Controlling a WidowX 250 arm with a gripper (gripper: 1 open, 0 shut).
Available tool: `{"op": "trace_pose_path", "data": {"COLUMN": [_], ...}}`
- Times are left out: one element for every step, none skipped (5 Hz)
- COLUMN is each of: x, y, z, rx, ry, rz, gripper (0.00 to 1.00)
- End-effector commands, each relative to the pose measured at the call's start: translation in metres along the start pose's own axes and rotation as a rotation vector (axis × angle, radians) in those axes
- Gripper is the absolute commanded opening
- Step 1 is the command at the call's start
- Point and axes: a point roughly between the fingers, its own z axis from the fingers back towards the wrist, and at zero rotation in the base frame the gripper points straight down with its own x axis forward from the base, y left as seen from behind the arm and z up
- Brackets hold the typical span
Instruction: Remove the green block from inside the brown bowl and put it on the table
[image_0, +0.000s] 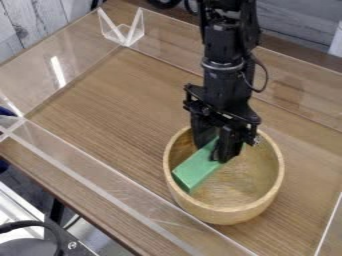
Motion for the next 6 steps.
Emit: {"op": "trace_pose_path", "data": {"x": [0.007, 0.007, 0.006, 0.005, 0.004, 0.003], "y": [0.002, 0.002, 0.003, 0.004, 0.006, 0.007], "z": [0.026, 0.028, 0.031, 0.033, 0.036, 0.038], "rx": [0.015, 0.014, 0.013, 0.012, 0.012, 0.011], "ry": [-0.091, -0.093, -0.096, -0.098, -0.103, -0.105], "rz": [-0.001, 0.002, 0.005, 0.007, 0.011, 0.014], "gripper": [0.0, 0.0, 0.0, 0.0, 0.0, 0.0]}}
